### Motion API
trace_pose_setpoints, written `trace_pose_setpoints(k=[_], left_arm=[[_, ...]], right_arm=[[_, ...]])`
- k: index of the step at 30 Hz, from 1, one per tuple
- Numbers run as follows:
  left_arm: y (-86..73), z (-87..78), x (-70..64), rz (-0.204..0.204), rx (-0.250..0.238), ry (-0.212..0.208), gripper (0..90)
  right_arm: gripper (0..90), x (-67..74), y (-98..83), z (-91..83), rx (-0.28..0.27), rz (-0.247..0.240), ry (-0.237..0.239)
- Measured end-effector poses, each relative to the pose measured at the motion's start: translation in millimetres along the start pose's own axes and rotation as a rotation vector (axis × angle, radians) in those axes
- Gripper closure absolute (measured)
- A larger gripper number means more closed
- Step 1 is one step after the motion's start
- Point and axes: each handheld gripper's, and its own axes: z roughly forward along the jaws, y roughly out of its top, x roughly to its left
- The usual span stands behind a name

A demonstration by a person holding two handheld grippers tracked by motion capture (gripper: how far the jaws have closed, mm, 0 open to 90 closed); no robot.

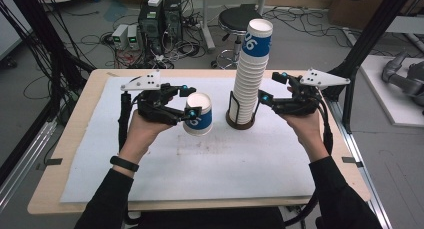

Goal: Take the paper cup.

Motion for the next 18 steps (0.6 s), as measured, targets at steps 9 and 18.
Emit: trace_pose_setpoints(k=[9,18], left_arm=[[-4.7,0.1,-3.1,-0.003,-0.002,0.000,31.4],[-15.5,-2.0,-3.3,-0.019,-0.006,-0.002,31.4]], right_arm=[[17.1,5.1,-13.9,-4.9,-0.004,0.018,0.021],[17.1,9.5,-25.0,-7.8,0.001,0.021,0.056]])
